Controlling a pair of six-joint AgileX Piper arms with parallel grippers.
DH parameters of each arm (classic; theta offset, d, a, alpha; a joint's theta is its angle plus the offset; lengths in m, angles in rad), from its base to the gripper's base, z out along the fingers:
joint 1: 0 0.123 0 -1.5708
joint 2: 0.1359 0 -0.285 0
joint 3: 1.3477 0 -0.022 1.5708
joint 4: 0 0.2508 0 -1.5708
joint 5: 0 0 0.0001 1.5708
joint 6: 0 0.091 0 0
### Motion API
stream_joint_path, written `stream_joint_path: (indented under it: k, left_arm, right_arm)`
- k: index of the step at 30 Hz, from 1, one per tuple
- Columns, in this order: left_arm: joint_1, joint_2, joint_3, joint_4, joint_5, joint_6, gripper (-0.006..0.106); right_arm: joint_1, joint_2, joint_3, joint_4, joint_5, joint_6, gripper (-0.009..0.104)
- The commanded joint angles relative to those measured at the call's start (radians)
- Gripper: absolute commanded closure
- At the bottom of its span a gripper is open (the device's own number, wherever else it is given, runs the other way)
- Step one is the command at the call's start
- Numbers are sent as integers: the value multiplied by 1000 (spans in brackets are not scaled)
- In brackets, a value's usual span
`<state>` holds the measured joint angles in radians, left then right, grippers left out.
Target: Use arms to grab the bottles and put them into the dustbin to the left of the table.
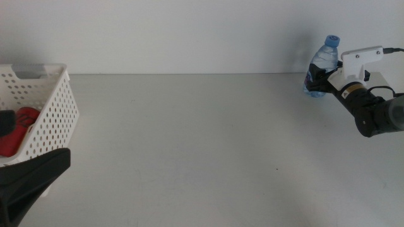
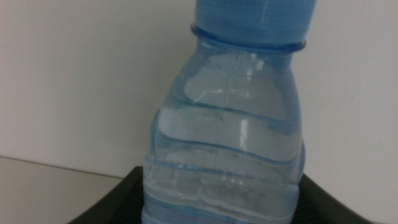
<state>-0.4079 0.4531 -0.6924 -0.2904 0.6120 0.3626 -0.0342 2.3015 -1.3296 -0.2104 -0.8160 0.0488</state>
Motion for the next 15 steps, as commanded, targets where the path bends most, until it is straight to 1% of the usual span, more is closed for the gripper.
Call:
stream_joint_path:
  k: [1, 2, 4, 5, 8, 10, 11, 15]
  left_arm:
    - [-4, 13, -27, -18, -75, -10, 7]
    - [-4, 13, -27, -18, -75, -10, 7]
    - [-4, 13, -27, -18, -75, -10, 7]
    - [-4, 13, -27, -18, -75, -10, 7]
    - [-4, 13, -27, -18, -75, -10, 7]
    - [-4, 13, -27, -18, -75, -10, 7]
    - [-4, 13, -27, -18, -75, -10, 7]
    - [-4, 13, -27, -18, -75, -10, 7]
  right_arm:
    - [8, -81, -24, -63, 16, 101, 97]
    - [18, -92, -21, -111, 16, 164, 96]
    - [47, -119, -21, -225, -1, 270, 96]
    - [67, -137, -21, -306, -29, 331, 96]
    - [139, -175, -34, -467, -102, 448, 96]
    - [193, -180, -56, -518, -120, 517, 96]
    - [226, -180, -67, -529, -118, 537, 96]
    - [343, -160, -106, -519, -118, 496, 96]
